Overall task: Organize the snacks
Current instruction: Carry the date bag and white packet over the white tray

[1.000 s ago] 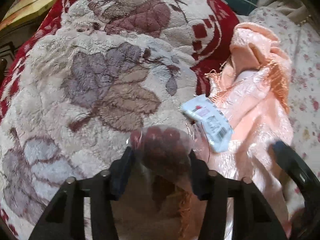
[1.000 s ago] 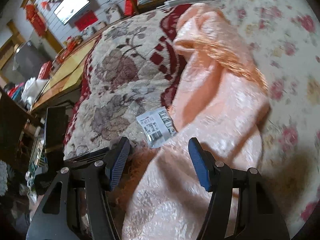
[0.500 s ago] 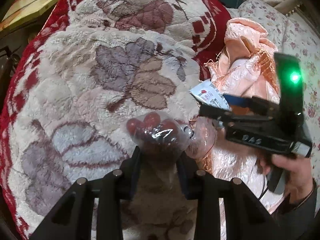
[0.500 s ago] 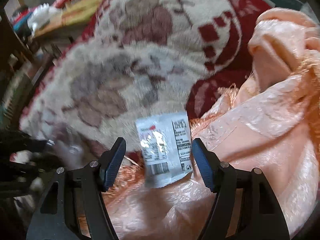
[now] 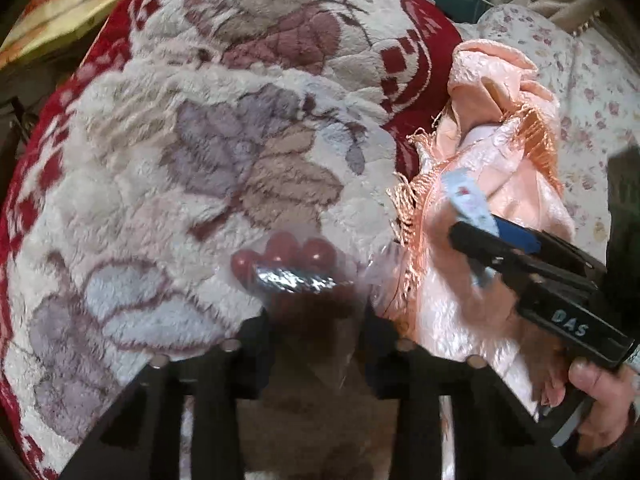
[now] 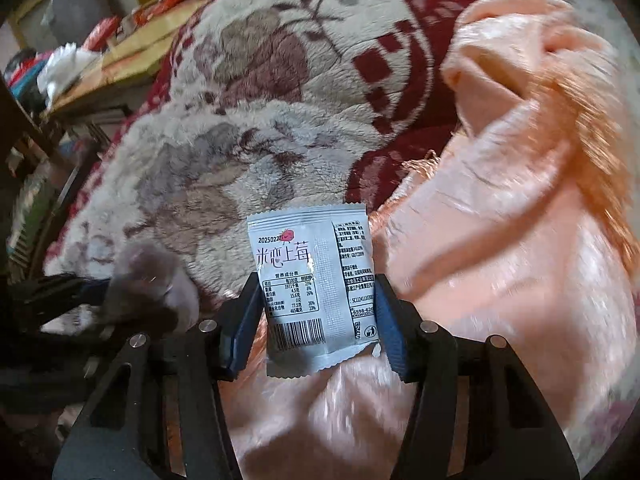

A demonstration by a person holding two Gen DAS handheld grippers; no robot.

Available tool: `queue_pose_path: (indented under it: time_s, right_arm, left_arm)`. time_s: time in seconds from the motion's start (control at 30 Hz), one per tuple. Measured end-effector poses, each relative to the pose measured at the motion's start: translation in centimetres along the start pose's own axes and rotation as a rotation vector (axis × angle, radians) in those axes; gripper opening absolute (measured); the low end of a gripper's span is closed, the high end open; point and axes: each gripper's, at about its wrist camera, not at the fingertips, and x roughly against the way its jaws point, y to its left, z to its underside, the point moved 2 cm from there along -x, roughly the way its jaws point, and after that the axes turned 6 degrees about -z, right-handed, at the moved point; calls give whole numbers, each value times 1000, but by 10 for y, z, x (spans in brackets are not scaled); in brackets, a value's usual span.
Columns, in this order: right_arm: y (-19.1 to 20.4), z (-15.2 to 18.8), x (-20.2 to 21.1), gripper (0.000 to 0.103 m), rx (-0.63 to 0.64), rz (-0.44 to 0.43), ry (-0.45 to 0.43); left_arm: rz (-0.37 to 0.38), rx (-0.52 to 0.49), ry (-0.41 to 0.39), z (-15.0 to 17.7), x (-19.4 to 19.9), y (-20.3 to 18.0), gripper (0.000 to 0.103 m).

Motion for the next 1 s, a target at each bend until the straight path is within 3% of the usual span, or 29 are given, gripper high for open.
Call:
queue_pose_path:
  time_s: [0.2,0.5,1.0]
  right_arm:
    - [18,17,35,53,-47,-72,-90]
    - [98,48,47,53,9,-165,-146]
    - [208,83,21,53,85,-296,-45]
  left_arm:
    - [-55,-7,-53,16,35,20,29]
    - [-184,-49,-163,53,99,59,28]
    - [-326,62,-210,122,153,151,28]
